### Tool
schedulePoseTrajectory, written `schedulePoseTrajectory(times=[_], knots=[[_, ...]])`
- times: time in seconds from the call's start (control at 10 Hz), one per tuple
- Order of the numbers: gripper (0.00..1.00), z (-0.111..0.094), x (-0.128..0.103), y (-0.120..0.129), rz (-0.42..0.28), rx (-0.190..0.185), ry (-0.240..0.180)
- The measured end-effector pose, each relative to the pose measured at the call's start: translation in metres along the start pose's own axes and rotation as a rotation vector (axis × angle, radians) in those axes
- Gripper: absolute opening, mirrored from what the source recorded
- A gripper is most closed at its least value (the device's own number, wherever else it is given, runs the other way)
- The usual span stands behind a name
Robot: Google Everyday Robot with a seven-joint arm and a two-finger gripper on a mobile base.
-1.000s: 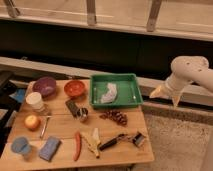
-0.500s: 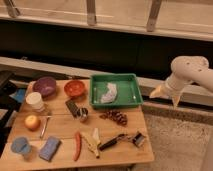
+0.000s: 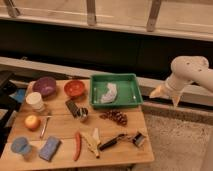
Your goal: Place sponge in tray
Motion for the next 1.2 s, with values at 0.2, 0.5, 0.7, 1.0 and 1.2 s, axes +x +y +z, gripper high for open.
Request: schedulePoseTrajectory(times=[0.2,0.5,0.7,1.0,1.2], knots=[[0.79,0.0,0.0,0.0,0.0,0.0,0.0],[0.79,0.0,0.0,0.0,0.0,0.0,0.0],[0.79,-0.003,0.003,0.002,-0.006,-0.006,-0.009],[0.79,-0.004,0.009,0.036,-0.065,-0.006,-0.017],[0.79,-0.003,0.017,0.074,-0.118,-0.012,-0.022]])
